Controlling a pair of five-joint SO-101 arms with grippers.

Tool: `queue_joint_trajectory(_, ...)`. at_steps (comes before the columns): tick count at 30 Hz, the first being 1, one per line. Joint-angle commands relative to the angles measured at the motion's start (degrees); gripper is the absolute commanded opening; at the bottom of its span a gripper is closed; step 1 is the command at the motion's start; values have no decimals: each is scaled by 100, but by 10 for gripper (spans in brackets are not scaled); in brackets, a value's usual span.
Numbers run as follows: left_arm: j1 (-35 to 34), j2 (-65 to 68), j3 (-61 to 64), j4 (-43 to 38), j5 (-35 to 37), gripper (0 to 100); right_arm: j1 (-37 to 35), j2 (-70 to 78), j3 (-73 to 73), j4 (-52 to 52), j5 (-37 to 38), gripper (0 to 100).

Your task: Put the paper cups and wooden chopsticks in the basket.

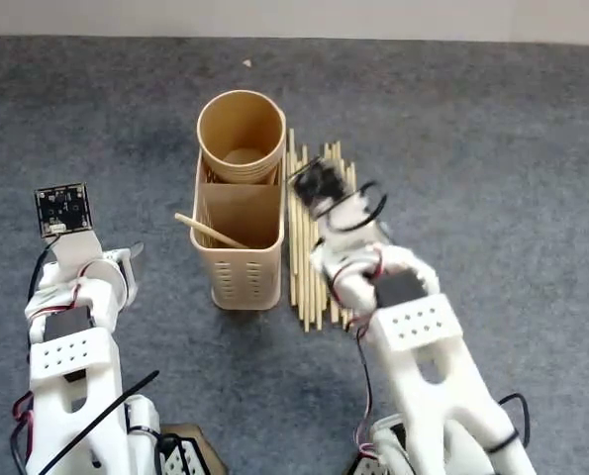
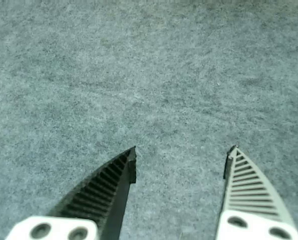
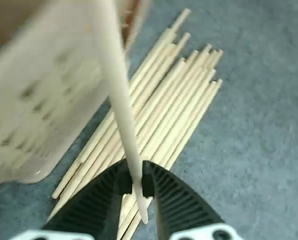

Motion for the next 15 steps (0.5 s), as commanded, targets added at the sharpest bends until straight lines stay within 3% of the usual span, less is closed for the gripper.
queue_joint_trajectory(1, 110, -84, -40, -97, -18, 298, 444, 505, -804, -31, -290, 5)
queue_joint_trajectory(4, 110, -84, -40, -97, -18, 298, 523, 1051, -1727, 514, -475, 5)
queue_joint_trajectory(15, 198, -84, -31, -97, -18, 298, 426, 4356, -7407, 4338, -484, 5)
